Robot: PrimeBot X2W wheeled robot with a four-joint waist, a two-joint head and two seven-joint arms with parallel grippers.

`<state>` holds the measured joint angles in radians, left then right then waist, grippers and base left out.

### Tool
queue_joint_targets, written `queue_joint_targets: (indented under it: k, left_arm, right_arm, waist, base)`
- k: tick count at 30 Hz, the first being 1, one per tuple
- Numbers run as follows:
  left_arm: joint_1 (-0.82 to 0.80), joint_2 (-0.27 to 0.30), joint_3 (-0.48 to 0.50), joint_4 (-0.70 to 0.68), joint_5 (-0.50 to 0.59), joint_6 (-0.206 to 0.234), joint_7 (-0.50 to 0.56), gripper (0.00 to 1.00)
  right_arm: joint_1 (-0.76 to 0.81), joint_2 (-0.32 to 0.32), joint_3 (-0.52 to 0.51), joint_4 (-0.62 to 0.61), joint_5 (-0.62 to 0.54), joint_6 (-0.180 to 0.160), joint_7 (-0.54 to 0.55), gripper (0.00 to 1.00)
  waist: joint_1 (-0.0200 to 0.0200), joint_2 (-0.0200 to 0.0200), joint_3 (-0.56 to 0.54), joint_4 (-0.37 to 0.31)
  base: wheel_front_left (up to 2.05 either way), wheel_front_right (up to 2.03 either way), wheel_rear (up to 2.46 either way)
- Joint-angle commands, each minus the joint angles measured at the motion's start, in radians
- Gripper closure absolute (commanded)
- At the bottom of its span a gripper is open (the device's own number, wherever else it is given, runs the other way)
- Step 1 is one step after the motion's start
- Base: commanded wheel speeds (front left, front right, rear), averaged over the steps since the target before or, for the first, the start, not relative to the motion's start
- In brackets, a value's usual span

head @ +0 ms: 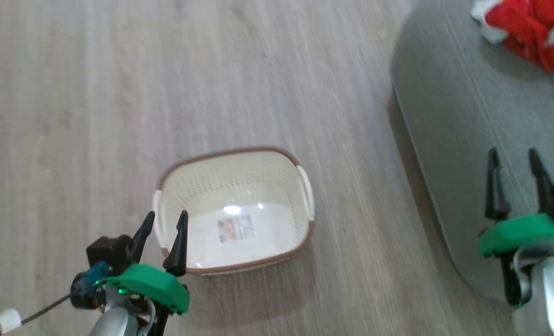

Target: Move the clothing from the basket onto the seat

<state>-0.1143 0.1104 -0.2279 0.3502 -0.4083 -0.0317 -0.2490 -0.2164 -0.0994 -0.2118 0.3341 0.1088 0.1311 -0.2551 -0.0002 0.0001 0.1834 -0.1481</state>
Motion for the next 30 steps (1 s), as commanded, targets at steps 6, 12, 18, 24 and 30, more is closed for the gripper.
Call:
queue_joint_targets:
  k: [6,12,18,24,30]
  left_arm:
    - [-0.002,-0.02,0.127,-0.006,0.042,-0.024,-0.013,0.0]
    - [0.01,-0.032,0.201,0.001,0.079,-0.043,-0.013,0.0]
    - [0.015,-0.044,0.239,0.002,0.114,-0.058,-0.013,0.0]
    - [0.057,-0.052,0.199,0.068,0.116,-0.067,0.002,1.0]
    - [0.062,-0.053,0.209,0.082,0.065,-0.069,0.021,1.0]
  right_arm:
    - [0.071,0.037,0.083,-0.034,-0.072,0.0,-0.007,0.0]
    - [0.117,0.048,0.136,-0.017,-0.077,0.0,-0.007,0.0]
    - [0.129,0.049,0.163,-0.014,-0.054,0.0,-0.007,0.0]
    - [0.158,0.054,0.15,0.061,-0.055,0.0,0.001,1.0]
    - [0.159,0.055,0.142,0.077,0.005,0.0,0.021,1.0]
  waist:
    - [0.0002,-0.0001,-0.146,0.136]
    - [0.0002,-0.0001,-0.173,0.154]
    - [0.0002,-0.0001,-0.18,0.156]
    - [0.0002,-0.0001,-0.183,0.156]
    - [0.0002,-0.0001,-0.183,0.156]
  base:
    - [0.0,0.0,0.0]
    - [0.0,0.0,0.0]
    - [0.0,0.0,0.0]
    - [0.0,0.0,0.0]
    - [0.0,0.0,0.0]
